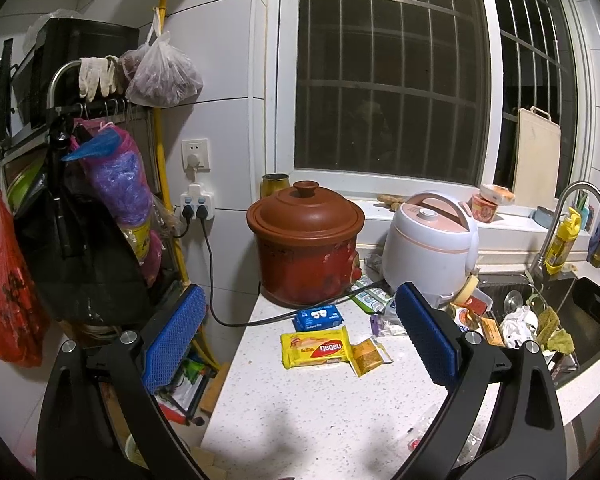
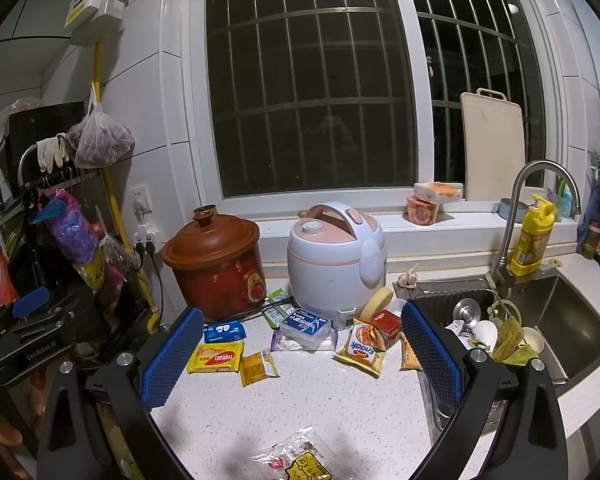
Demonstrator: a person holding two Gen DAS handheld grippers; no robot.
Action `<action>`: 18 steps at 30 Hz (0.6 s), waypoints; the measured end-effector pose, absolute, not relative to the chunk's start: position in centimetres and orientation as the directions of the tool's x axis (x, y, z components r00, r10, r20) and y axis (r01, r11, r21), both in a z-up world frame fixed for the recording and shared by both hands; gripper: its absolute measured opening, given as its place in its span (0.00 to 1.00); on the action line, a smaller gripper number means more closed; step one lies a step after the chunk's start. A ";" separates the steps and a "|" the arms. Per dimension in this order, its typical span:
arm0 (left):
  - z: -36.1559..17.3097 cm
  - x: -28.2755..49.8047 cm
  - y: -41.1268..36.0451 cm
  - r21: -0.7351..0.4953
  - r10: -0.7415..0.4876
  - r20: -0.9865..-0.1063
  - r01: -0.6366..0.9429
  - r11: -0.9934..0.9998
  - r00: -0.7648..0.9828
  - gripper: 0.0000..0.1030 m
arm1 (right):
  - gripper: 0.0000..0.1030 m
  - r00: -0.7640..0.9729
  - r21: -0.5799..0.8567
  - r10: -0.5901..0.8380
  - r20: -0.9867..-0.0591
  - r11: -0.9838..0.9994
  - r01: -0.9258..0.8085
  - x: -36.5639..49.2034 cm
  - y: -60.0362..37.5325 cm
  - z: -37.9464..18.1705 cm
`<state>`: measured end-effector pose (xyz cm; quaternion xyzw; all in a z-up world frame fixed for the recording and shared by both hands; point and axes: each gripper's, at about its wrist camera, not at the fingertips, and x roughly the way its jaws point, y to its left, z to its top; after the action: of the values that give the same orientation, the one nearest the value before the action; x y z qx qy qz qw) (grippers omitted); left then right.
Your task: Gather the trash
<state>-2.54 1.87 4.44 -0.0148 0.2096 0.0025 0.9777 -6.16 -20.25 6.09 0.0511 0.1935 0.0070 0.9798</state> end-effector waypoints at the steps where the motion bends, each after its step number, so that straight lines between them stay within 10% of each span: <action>1: 4.4 -2.6 1.9 -0.029 -0.003 -0.410 -0.010 1.000 0.912 0.91 | 0.95 0.925 0.103 0.034 -0.378 0.995 0.006 -6.1 -20.3 6.2; 18: 4.3 -2.5 1.9 -0.018 0.002 -0.405 -0.010 1.000 0.914 0.90 | 0.95 0.924 0.103 0.038 -0.381 0.995 0.002 -6.1 -20.3 6.1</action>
<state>-2.55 1.87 4.32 -0.0096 0.2071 0.0028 0.9783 -6.06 -20.27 6.06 0.0506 0.1950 0.0092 0.9794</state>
